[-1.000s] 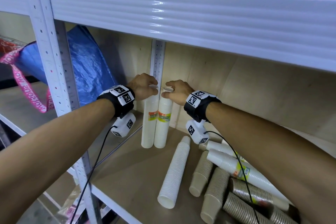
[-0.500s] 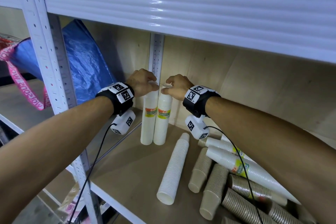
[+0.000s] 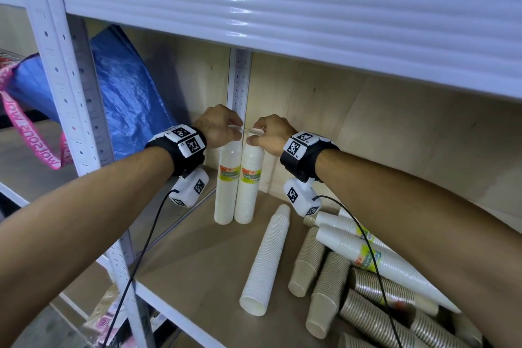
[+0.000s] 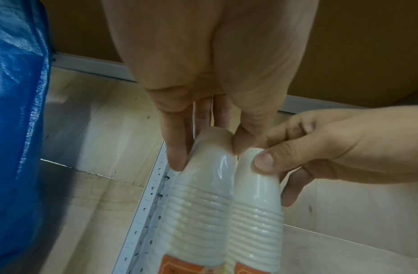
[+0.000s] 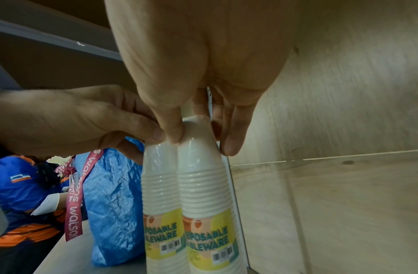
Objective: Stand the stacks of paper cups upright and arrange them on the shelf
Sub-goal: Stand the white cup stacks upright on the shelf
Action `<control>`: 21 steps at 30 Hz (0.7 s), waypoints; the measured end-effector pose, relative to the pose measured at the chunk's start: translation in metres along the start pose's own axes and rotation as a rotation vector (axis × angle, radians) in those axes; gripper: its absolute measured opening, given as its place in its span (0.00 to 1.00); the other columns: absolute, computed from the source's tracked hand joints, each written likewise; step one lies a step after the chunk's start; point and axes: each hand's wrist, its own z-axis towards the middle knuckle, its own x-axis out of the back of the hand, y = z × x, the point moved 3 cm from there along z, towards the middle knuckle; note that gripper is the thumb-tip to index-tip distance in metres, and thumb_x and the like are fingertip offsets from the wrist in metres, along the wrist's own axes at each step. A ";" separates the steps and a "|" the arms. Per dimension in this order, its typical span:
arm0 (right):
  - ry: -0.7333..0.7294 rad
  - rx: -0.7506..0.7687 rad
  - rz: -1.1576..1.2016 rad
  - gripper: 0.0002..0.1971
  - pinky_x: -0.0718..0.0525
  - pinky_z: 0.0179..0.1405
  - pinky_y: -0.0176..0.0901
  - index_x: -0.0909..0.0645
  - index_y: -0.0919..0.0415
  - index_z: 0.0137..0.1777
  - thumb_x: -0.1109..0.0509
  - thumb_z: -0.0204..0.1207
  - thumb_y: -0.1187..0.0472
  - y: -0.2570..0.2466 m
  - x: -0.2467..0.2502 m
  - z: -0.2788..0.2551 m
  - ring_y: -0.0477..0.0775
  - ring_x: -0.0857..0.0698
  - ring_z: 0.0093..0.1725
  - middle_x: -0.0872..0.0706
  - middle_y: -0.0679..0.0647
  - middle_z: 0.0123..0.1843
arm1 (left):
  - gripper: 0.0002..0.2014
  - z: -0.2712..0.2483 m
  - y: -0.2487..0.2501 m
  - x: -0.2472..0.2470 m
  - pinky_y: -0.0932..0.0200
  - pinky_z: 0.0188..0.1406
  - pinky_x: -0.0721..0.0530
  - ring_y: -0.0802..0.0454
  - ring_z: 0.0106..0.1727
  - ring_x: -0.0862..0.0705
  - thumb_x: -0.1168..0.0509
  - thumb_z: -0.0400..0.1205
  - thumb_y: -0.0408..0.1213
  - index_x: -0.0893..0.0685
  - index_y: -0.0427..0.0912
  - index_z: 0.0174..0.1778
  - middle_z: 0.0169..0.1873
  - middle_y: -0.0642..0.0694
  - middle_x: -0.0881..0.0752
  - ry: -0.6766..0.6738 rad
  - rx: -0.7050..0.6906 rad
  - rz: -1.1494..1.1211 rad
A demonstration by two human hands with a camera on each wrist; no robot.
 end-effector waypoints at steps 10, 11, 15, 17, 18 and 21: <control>-0.001 -0.008 0.021 0.32 0.23 0.55 0.39 0.24 0.57 0.74 0.22 0.71 0.49 0.005 0.014 -0.008 0.55 0.18 0.64 0.18 0.57 0.68 | 0.23 -0.006 0.026 0.018 0.57 0.60 0.19 0.50 0.62 0.17 0.27 0.77 0.47 0.18 0.48 0.68 0.64 0.45 0.16 -0.006 -0.043 0.056; 0.006 -0.010 0.020 0.31 0.24 0.53 0.38 0.24 0.56 0.73 0.22 0.70 0.49 0.007 0.017 -0.010 0.55 0.18 0.63 0.18 0.57 0.67 | 0.24 -0.008 0.031 0.020 0.57 0.61 0.19 0.49 0.61 0.17 0.26 0.77 0.46 0.18 0.49 0.69 0.63 0.45 0.16 0.010 -0.046 0.019; 0.021 -0.031 0.000 0.29 0.21 0.54 0.41 0.21 0.56 0.70 0.22 0.70 0.48 0.016 0.030 -0.019 0.56 0.17 0.61 0.17 0.55 0.62 | 0.26 -0.018 0.056 0.023 0.54 0.64 0.18 0.50 0.59 0.16 0.25 0.75 0.47 0.19 0.50 0.70 0.59 0.45 0.16 0.048 -0.093 -0.080; 0.023 -0.045 -0.009 0.27 0.20 0.51 0.42 0.19 0.57 0.67 0.21 0.69 0.48 0.023 0.034 -0.026 0.55 0.17 0.57 0.17 0.54 0.58 | 0.27 -0.025 0.070 0.018 0.53 0.63 0.17 0.51 0.57 0.15 0.25 0.75 0.49 0.20 0.51 0.71 0.59 0.47 0.16 0.027 -0.133 -0.093; 0.024 -0.055 -0.011 0.25 0.21 0.47 0.41 0.18 0.57 0.64 0.21 0.69 0.49 0.028 0.035 -0.029 0.55 0.17 0.54 0.17 0.53 0.54 | 0.28 -0.029 0.076 0.014 0.54 0.63 0.16 0.52 0.57 0.15 0.25 0.75 0.50 0.20 0.51 0.71 0.58 0.48 0.16 0.006 -0.155 -0.093; 0.010 -0.092 -0.023 0.17 0.24 0.38 0.39 0.17 0.55 0.53 0.21 0.67 0.50 0.045 0.035 -0.043 0.53 0.16 0.48 0.16 0.51 0.48 | 0.29 -0.041 0.090 -0.008 0.52 0.64 0.16 0.52 0.60 0.15 0.25 0.74 0.53 0.21 0.53 0.71 0.60 0.48 0.15 -0.085 -0.199 -0.112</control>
